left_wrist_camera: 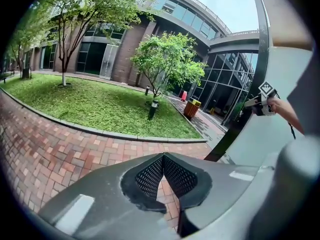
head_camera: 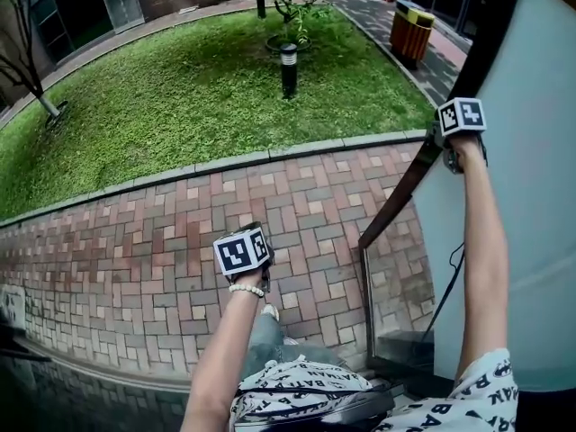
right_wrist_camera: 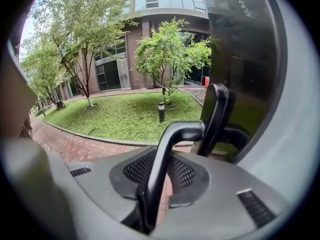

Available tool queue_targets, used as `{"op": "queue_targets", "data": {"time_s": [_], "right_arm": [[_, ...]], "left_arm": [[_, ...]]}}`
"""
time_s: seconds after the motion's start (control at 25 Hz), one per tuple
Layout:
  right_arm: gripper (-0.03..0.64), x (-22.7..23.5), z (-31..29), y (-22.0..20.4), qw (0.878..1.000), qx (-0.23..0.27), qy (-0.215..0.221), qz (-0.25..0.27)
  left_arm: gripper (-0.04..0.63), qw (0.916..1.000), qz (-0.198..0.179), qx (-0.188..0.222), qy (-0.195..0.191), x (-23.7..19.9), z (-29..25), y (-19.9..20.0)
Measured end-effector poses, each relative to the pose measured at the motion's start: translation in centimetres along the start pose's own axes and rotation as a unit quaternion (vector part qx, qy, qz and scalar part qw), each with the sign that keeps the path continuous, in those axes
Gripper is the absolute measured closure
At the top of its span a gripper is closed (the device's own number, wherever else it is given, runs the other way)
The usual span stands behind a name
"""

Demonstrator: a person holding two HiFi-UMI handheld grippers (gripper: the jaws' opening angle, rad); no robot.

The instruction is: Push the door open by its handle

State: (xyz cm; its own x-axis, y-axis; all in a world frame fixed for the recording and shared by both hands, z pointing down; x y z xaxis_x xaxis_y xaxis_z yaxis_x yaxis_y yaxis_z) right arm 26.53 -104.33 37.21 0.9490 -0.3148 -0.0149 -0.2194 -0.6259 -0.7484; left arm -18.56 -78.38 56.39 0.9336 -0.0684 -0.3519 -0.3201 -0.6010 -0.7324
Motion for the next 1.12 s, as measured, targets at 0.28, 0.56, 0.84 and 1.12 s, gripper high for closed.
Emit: {"op": "queue_targets", "data": {"time_s": [0.28, 0.56, 0.84, 1.12], "right_arm": [[0.513, -0.9, -0.2, 0.5, 1.000, 0.003, -0.004, 0.008], [0.278, -3.8, 6.3, -1.8, 0.997, 0.071, -0.022, 0.036], [0.308, -9.6, 13.4, -7.1, 0.984, 0.136, -0.083, 0.077], [0.374, -20.9, 21.6, -12.6, 0.972, 0.221, 0.015, 0.074]], "left_arm": [[0.609, 0.9999, -0.002, -0.014, 0.006, 0.6, 1.0, -1.5], [0.609, 0.9999, -0.006, -0.016, 0.002, 0.4, 1.5, -2.3], [0.609, 0.9998, -0.013, 0.013, 0.002, 0.4, 5.3, -2.8], [0.609, 0.9991, -0.012, 0.039, -0.014, 0.3, 12.9, -7.3]]}}
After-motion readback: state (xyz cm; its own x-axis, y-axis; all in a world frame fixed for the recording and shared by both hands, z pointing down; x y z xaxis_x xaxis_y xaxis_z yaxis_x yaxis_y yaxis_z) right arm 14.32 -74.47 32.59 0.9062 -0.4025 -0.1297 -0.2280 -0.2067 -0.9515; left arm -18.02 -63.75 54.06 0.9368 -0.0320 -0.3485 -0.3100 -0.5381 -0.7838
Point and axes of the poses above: the fingertips, and each gripper's own axes: z backward along the fingers, x to its right, y out of its top, the point moved 1 cm from there along z, backward along the fingers, and after that the axes turned 2 degrees about x, right-handed, at the moved point
